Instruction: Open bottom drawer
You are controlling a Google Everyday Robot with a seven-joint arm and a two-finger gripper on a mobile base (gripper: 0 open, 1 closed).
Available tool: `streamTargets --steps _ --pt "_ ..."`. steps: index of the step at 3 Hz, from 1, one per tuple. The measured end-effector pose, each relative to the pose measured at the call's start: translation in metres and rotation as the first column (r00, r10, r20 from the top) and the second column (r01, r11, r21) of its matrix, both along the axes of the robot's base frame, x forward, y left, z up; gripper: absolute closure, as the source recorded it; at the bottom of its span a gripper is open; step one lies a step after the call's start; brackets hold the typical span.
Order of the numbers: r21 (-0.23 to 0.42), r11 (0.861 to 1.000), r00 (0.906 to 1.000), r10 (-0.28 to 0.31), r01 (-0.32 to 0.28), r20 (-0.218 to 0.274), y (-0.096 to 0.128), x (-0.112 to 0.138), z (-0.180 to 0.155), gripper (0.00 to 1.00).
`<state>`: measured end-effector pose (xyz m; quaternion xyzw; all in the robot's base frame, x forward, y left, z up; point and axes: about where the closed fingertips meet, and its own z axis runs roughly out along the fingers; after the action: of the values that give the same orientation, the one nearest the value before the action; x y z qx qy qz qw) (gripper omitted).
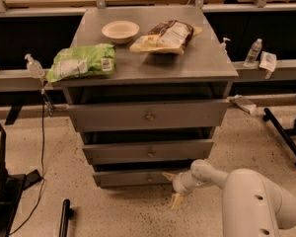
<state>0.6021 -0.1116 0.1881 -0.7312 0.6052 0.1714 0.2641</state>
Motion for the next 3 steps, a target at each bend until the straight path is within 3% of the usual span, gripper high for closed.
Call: streamTargets --steps 2,3 --pt "-0.082 0.996 0.9978 -0.040 0.044 0.054 -0.027 0.036 0.001 0.05" --pt "-0.128 0.988 0.9955 -0.081 0.086 0.050 -0.048 0.056 -0.012 0.04"
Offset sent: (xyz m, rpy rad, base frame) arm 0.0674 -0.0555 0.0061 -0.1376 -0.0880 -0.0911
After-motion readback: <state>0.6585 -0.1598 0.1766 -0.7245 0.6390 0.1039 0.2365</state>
